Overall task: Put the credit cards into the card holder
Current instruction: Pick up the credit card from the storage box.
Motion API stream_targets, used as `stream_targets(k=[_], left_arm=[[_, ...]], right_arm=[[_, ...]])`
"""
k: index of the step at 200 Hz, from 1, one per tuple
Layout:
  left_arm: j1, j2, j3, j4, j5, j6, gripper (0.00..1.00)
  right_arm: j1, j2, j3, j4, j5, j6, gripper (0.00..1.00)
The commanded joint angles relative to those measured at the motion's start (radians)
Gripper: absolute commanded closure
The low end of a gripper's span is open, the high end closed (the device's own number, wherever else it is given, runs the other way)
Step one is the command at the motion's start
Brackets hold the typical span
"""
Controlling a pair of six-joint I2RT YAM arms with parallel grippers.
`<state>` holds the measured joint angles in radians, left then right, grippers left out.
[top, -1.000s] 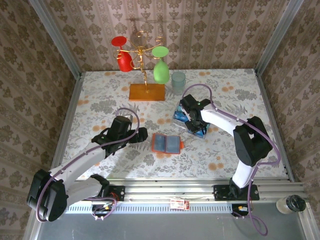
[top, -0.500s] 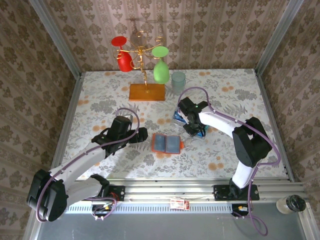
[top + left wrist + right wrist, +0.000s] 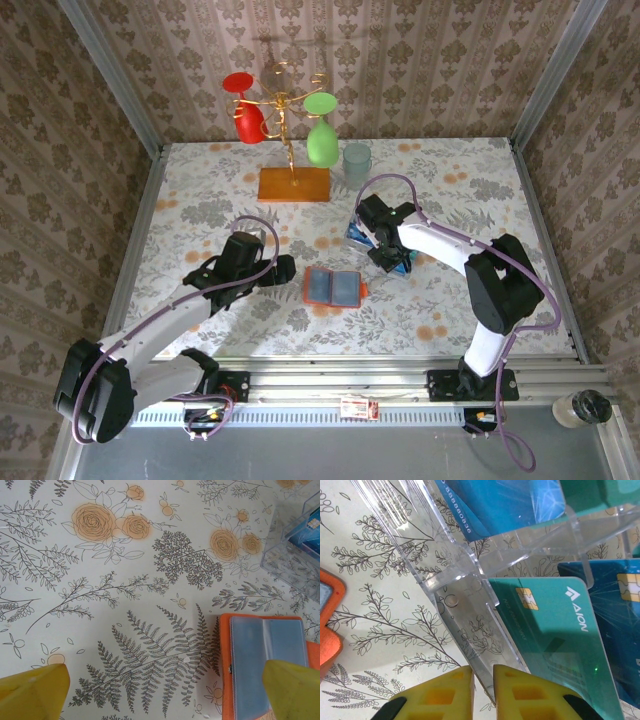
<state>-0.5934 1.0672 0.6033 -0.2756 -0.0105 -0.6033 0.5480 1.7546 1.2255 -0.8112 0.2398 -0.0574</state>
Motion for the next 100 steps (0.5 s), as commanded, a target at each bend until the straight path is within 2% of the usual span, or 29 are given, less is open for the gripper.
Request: stream_targets(k=[1, 48, 89, 100], left_arm=[[0.009, 0.007, 0.003, 0.009, 0.01, -0.011, 0.0], [0.009, 0.005, 0.001, 0.011, 0.013, -0.012, 0.0], [0.009, 0.013, -0.002, 0.018, 0.012, -0.01, 0.0], [0.009, 0.017, -0.002, 0.02, 0.013, -0.011, 0.0]], right_arm=[[-0.002, -0.018, 0.009, -0.035, 0.044, -0.015, 0.84], [-0.019, -0.029, 0.024, -0.04, 0.059, -0.017, 0.88], [-0.017, -0.045, 0.071, -0.058, 0.023, -0.047, 1.0], [-0.016, -0.056, 0.084, -0.061, 0.005, -0.055, 1.0]])
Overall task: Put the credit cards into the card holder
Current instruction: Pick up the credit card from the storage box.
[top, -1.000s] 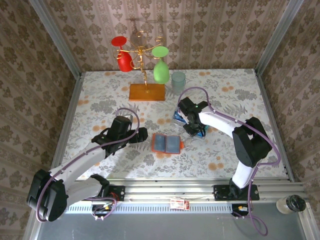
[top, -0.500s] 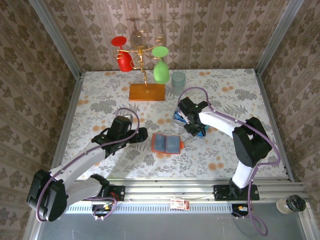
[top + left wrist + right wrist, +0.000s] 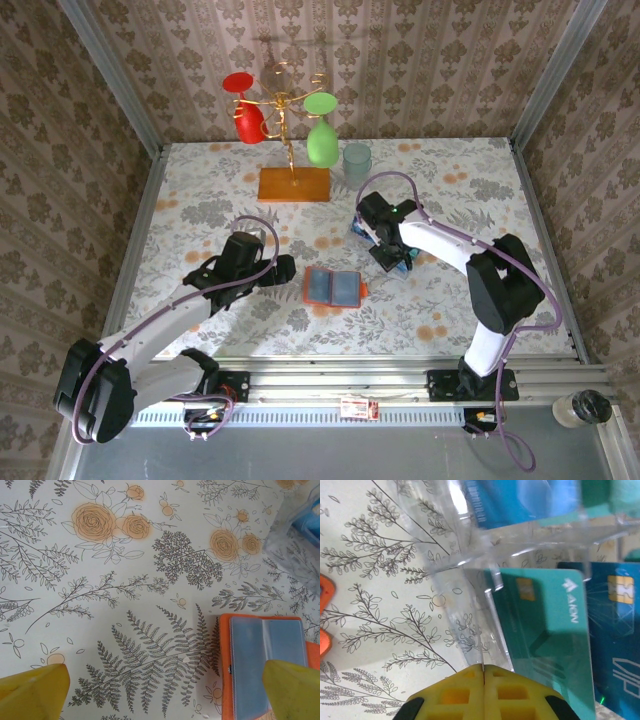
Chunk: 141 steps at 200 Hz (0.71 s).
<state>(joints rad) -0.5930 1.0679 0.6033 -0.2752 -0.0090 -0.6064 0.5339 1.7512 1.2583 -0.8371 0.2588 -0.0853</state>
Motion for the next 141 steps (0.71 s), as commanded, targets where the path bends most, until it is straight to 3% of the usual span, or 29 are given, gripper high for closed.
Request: stream_targets(k=[1, 75, 107, 141], left_arm=[[0.009, 0.016, -0.002, 0.019, 0.011, -0.008, 0.0], [0.009, 0.037, -0.004, 0.022, 0.003, -0.004, 0.0], [0.009, 0.04, -0.01, 0.02, -0.003, -0.006, 0.0], [0.004, 0.041, -0.019, 0.022, -0.013, -0.012, 0.0]], right_arm=[[-0.001, -0.054, 0.051, -0.036, -0.017, -0.028, 1.0], [0.003, -0.184, 0.067, -0.014, -0.231, 0.03, 1.0], [0.003, -0.246, 0.023, 0.074, -0.402, 0.21, 1.0], [0.002, -0.349, -0.165, 0.343, -0.569, 0.465, 1.0]])
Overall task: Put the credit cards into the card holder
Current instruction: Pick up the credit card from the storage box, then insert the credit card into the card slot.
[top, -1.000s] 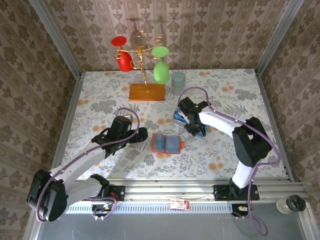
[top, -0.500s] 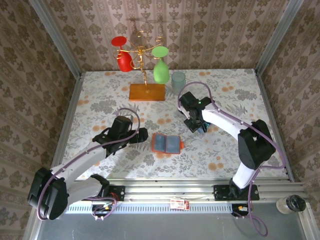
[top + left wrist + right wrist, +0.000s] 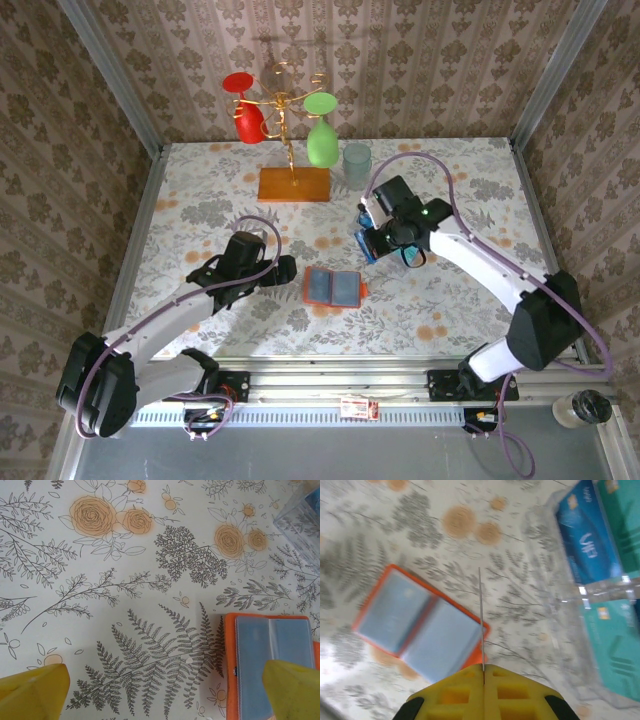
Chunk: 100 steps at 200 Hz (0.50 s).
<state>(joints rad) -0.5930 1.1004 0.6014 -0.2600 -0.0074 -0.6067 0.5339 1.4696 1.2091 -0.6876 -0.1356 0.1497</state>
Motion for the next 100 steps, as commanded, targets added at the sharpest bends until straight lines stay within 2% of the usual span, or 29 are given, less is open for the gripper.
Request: stream_targets(k=[1, 33, 59, 100], left_arm=[[0.004, 0.009, -0.017, 0.007, -0.015, -0.011, 0.0], [-0.018, 0.016, -0.005, -0.008, -0.036, 0.005, 0.0], [-0.043, 0.022, 0.002, -0.028, -0.07, 0.013, 0.0], [-0.084, 0.046, 0.0, -0.028, -0.114, 0.013, 0.0]], right_arm=[[0.002, -0.07, -0.122, 0.209, -0.178, 0.23, 1.0], [0.001, -0.133, -0.308, 0.469, -0.277, 0.433, 1.0], [0.003, -0.122, -0.403, 0.646, -0.357, 0.554, 1.0], [0.01, -0.026, -0.451, 0.786, -0.39, 0.639, 1.0]])
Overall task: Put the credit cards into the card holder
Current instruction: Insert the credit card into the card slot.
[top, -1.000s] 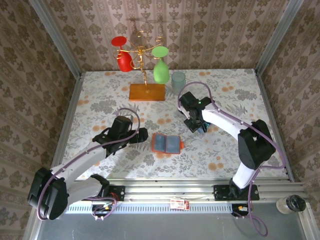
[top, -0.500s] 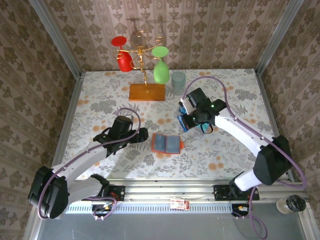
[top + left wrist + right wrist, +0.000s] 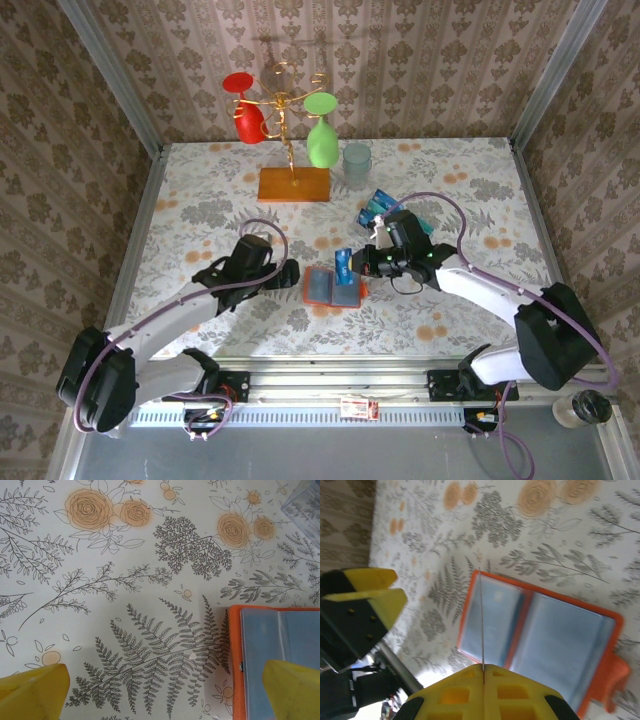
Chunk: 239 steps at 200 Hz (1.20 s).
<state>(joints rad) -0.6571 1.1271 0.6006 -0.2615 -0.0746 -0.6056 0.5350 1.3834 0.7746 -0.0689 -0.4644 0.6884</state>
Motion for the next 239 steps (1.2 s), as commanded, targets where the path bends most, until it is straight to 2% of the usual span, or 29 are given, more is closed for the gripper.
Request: stream_targets(k=[1, 99, 239], left_arm=[[-0.021, 0.021, 0.0, -0.027, -0.048, 0.012, 0.0], [-0.092, 0.115, 0.022, 0.005, -0.093, 0.027, 0.0], [-0.143, 0.236, 0.056, 0.068, -0.082, 0.035, 0.0]], right_arm=[[0.009, 0.063, -0.017, 0.17, -0.062, 0.101, 1.0], [0.039, 0.247, -0.012, 0.273, -0.072, 0.137, 1.0], [0.042, 0.287, -0.018, 0.278, -0.068, 0.14, 1.0]])
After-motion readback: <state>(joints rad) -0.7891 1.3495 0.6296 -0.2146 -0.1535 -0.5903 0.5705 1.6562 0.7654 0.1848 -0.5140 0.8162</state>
